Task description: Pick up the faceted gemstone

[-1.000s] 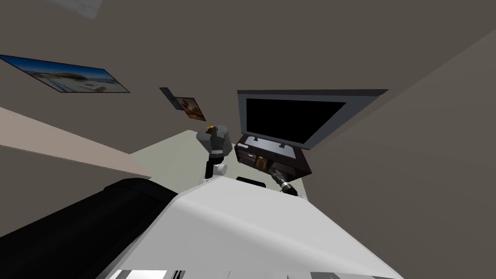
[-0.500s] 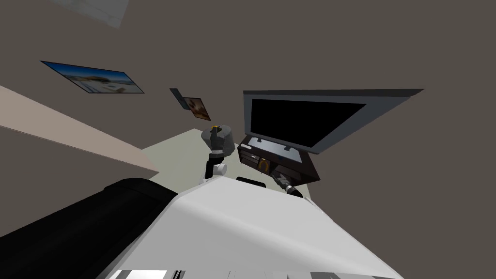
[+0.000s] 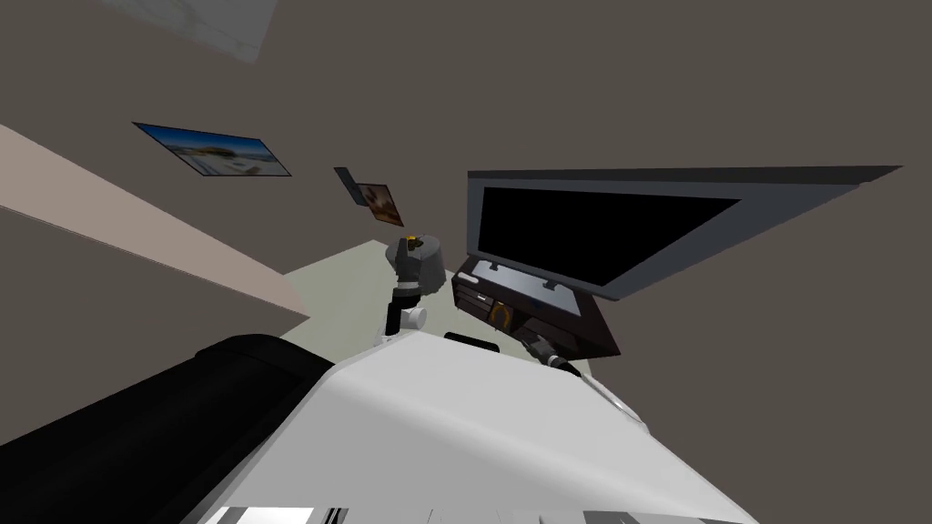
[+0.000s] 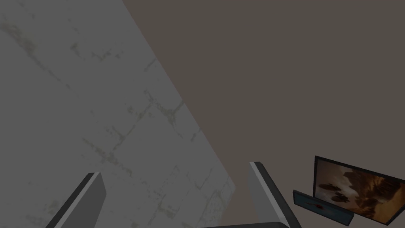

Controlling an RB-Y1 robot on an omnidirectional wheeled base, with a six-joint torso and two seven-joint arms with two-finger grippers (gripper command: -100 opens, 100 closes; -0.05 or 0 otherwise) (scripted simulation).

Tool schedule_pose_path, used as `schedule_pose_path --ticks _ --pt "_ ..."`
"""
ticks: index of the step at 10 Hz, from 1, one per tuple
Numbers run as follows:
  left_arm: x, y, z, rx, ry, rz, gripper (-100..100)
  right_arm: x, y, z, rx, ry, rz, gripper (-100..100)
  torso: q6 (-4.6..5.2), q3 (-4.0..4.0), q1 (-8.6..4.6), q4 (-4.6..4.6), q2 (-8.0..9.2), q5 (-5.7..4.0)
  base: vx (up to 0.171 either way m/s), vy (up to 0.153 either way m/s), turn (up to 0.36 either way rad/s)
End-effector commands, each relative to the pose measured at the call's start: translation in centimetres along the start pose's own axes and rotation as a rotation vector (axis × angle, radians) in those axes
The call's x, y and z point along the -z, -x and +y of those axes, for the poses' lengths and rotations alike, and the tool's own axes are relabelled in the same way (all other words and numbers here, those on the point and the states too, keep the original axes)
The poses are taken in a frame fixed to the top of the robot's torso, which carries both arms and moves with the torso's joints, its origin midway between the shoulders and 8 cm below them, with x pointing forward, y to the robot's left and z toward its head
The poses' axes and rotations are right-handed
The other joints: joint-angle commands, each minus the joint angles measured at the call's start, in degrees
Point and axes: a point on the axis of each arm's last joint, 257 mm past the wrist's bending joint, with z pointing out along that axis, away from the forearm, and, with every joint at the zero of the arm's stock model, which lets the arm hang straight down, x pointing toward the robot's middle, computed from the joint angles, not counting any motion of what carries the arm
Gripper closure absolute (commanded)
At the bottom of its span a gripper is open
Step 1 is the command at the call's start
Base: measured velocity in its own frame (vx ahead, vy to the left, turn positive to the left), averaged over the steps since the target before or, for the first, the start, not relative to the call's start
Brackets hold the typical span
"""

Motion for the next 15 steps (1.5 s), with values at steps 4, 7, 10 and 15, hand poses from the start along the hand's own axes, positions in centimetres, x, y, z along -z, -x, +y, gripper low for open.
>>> schedule_pose_path --ticks 4,7,10,15 --pt "0.0 0.0 0.0 0.0 0.0 0.0 0 2.7 -5.7 -9.9 0.305 -0.126 0.216 -100 -0.04 -0.14 0.18 -0.04 -0.25 0.04 0.124 0.088 0.124" --pt "0.0 0.0 0.0 0.0 0.0 0.0 0 4.4 -7.2 -14.2 0.426 -0.181 0.302 -100 0.0 -0.06 -0.05 -0.02 -0.11 -0.01 0.113 0.04 0.067" --pt "0.0 0.0 0.0 0.0 0.0 0.0 0 6.7 -8.4 -19.4 0.567 -0.245 0.405 -100 -0.03 -0.18 0.09 -0.06 -0.33 0.01 0.163 0.077 0.097" --pt "0.0 0.0 0.0 0.0 0.0 0.0 0 7.9 -9.4 -21.8 0.643 -0.272 0.468 0 0.03 0.05 -0.07 0.01 0.12 -0.02 0.092 0.027 0.031"
